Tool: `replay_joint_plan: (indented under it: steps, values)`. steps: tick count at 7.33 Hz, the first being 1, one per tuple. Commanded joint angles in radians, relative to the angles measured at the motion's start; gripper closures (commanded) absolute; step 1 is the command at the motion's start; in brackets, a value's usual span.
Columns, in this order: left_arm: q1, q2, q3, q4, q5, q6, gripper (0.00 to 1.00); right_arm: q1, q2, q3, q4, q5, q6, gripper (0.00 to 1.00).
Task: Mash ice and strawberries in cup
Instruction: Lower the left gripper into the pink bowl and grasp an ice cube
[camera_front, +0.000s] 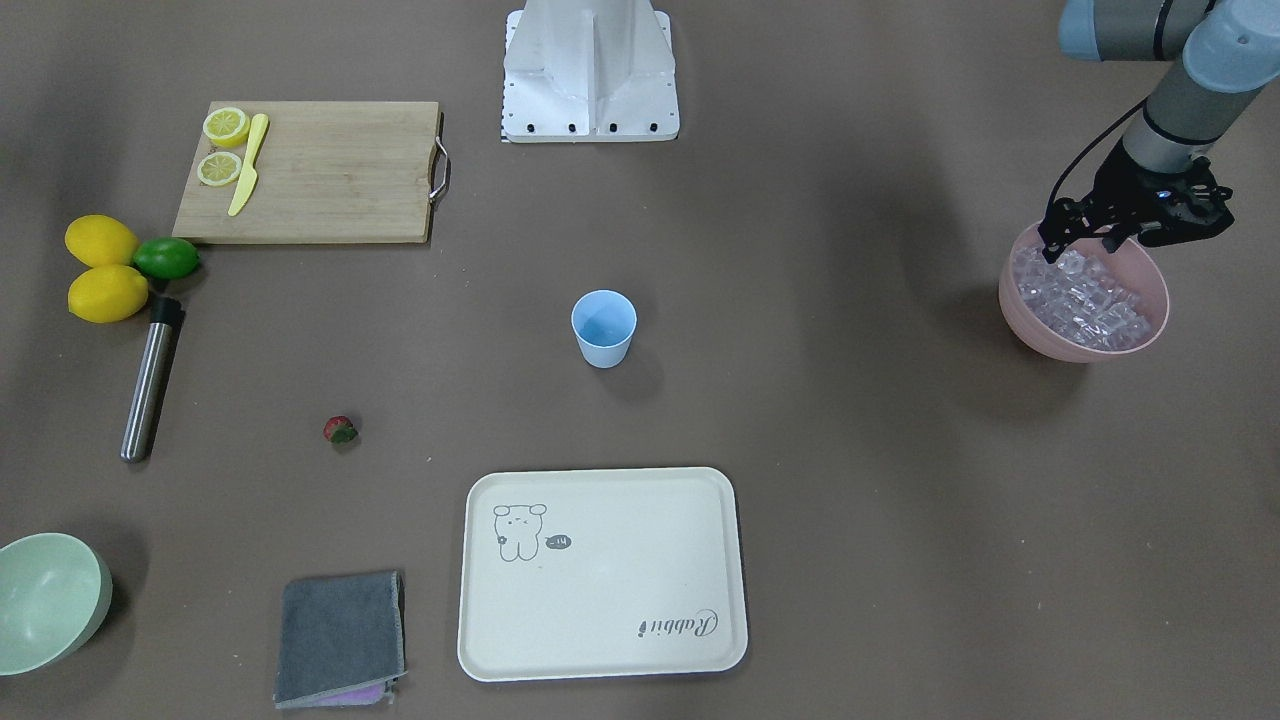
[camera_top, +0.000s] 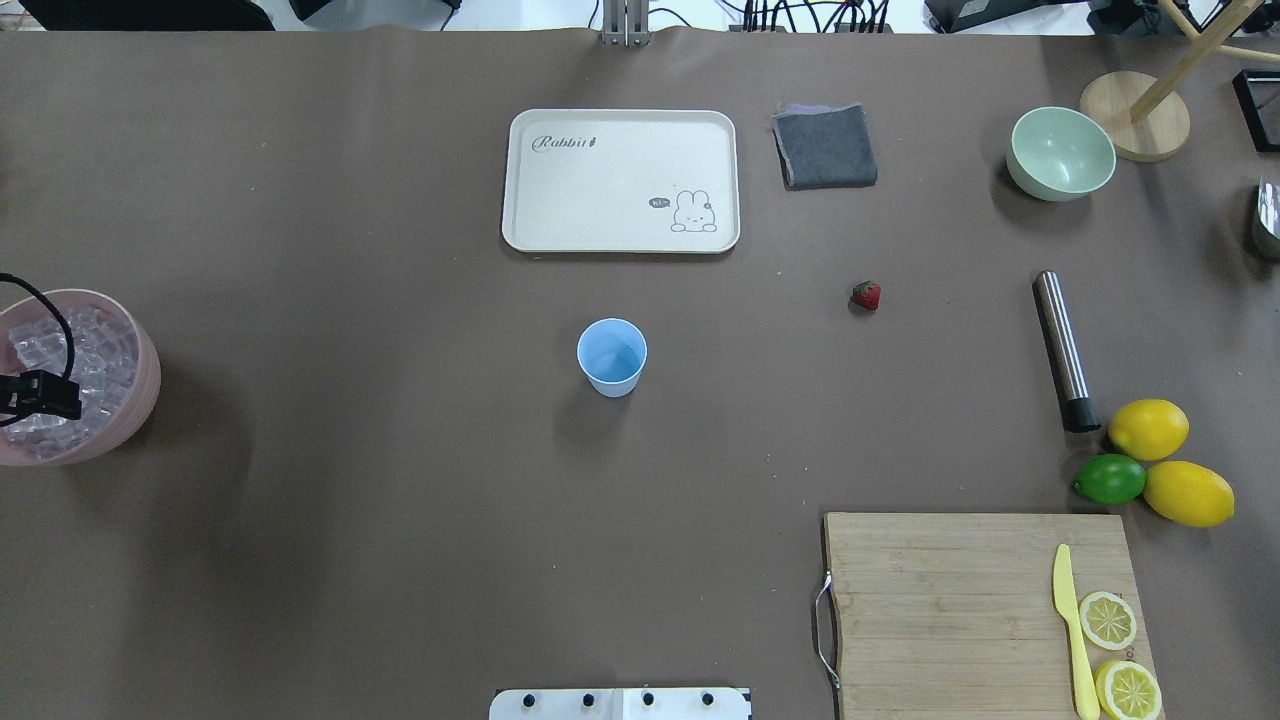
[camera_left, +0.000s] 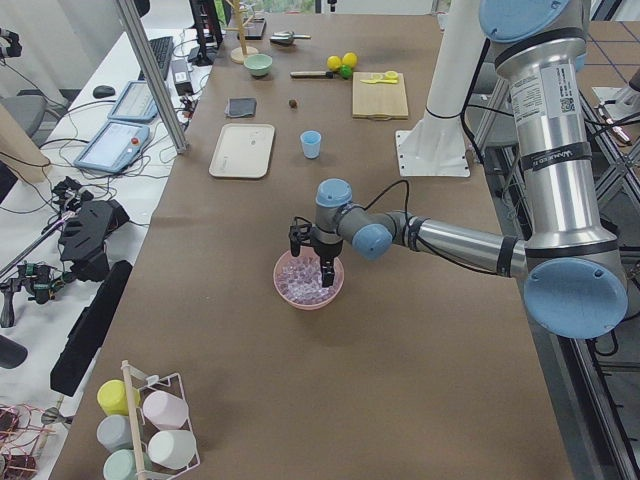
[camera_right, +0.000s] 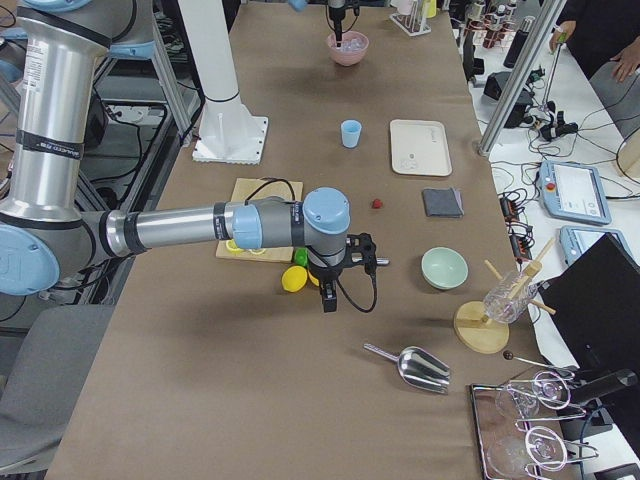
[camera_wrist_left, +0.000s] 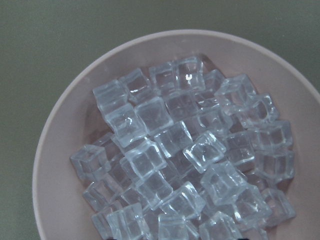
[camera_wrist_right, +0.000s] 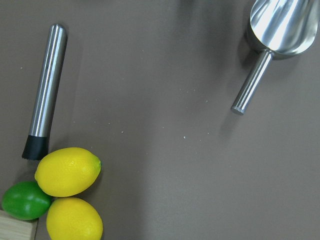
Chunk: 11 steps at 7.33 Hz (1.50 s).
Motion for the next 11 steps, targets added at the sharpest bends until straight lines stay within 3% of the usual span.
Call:
replay_joint_plan:
  steps: [1, 3, 4, 6, 7, 11]
  values:
    - [0.004, -0.005, 0.015, -0.001, 0.0, 0.002, 0.26, 0.0, 0.0, 0.001, 0.0, 0.001, 0.0, 0.0]
    - [0.004, -0.005, 0.017, -0.001, 0.0, 0.0, 0.39, 0.0, -0.001, 0.0, 0.0, 0.001, 0.0, 0.0]
    - [0.004, -0.005, 0.017, -0.001, 0.0, 0.0, 0.56, 0.002, -0.001, 0.0, 0.0, 0.001, 0.0, 0.0]
    - [0.004, -0.013, 0.03, -0.001, 0.0, 0.002, 0.69, 0.002, -0.003, -0.002, 0.0, 0.002, 0.0, 0.0]
    - [0.004, -0.013, 0.03, -0.001, 0.0, 0.0, 1.0, 0.002, -0.006, -0.003, 0.0, 0.003, 0.0, 0.0]
    - [-0.061, -0.011, -0.066, 0.01, -0.052, 0.02, 1.0, 0.003, -0.006, 0.0, 0.0, 0.003, -0.003, 0.0]
